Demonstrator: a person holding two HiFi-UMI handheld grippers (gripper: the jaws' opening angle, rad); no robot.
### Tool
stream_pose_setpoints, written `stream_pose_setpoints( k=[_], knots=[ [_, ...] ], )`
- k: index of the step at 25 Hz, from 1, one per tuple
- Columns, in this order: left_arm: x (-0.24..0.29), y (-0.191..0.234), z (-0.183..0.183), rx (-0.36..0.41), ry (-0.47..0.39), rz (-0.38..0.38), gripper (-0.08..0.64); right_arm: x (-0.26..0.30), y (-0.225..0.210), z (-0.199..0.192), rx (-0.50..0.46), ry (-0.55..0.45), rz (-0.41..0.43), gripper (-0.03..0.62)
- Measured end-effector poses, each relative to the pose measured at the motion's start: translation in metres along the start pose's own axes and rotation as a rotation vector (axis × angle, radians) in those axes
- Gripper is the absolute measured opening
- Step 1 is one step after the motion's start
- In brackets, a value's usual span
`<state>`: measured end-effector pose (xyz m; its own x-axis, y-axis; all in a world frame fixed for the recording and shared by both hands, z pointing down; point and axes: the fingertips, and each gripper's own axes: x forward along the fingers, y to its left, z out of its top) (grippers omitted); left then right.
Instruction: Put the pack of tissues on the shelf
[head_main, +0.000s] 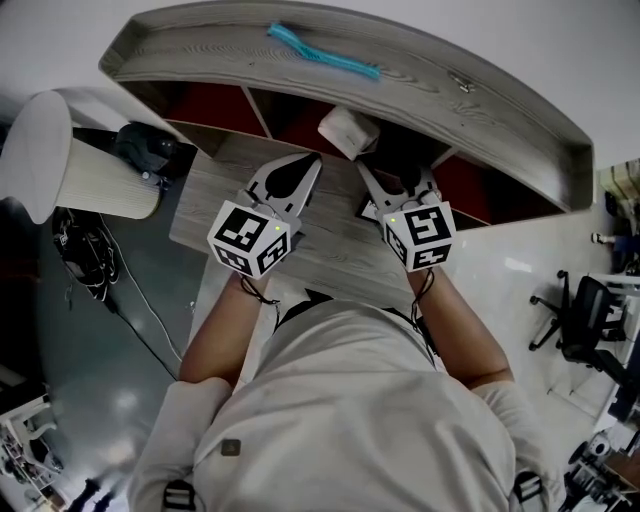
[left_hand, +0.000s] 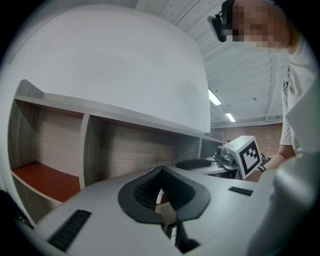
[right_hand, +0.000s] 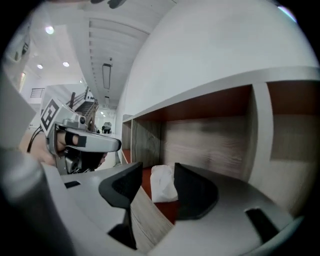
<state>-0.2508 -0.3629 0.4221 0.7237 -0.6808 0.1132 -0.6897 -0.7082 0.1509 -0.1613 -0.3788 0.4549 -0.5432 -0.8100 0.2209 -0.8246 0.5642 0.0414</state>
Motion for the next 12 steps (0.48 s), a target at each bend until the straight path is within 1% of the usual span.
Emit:
stream_pose_setpoints(
  k=[7, 12],
  knots=[
    [-0.003, -0.031, -0.004, 0.02, -0.002, 0.019, 0.015, -0.037, 0.005, -0.002, -0.059, -0.013, 0.06, 0.158],
    [-0.006, -0.059, -0.008, -0.011, -0.009, 0.031, 0.015, -0.065, 0.002, -0.006, -0.076, -0.024, 0.096, 0.104]
  ],
)
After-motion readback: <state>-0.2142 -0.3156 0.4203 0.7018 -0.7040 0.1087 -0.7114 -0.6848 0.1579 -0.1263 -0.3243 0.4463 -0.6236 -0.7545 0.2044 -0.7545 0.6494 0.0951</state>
